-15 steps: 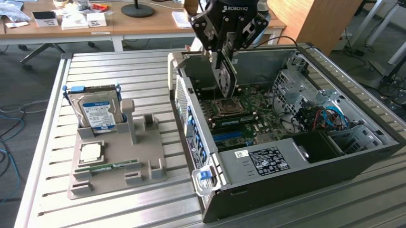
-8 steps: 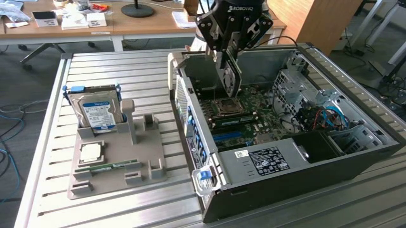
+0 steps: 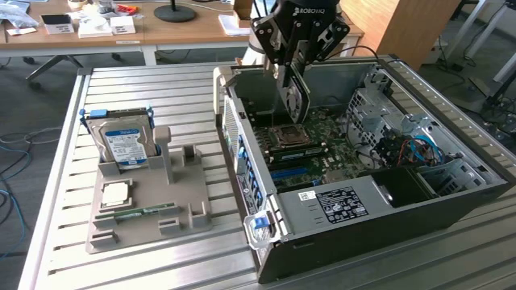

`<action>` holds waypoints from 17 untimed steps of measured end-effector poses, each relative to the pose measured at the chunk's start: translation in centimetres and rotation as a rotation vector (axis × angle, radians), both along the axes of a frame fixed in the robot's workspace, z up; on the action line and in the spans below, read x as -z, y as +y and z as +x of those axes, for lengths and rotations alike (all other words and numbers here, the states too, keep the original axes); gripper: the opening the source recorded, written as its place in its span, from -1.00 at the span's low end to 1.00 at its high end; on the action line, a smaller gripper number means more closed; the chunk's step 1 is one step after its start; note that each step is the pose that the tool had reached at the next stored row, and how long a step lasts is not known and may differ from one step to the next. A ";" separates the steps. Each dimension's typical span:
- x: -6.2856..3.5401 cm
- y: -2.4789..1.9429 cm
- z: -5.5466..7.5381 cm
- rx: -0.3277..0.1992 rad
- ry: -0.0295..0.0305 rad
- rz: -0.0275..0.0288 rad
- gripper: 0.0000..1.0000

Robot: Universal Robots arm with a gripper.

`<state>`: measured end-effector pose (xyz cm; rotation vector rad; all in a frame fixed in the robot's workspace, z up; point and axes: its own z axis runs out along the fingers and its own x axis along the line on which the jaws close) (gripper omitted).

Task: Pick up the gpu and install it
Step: 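Pick up the gpu and move the gpu toward the slot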

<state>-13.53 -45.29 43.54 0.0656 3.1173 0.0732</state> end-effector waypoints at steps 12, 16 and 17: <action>0.00 0.00 0.6 0.000 0.0000 0.0000 -0.47; 0.00 0.00 1.2 0.000 0.0000 0.0000 -0.47; 0.00 0.00 1.3 0.000 0.0000 0.0000 -0.47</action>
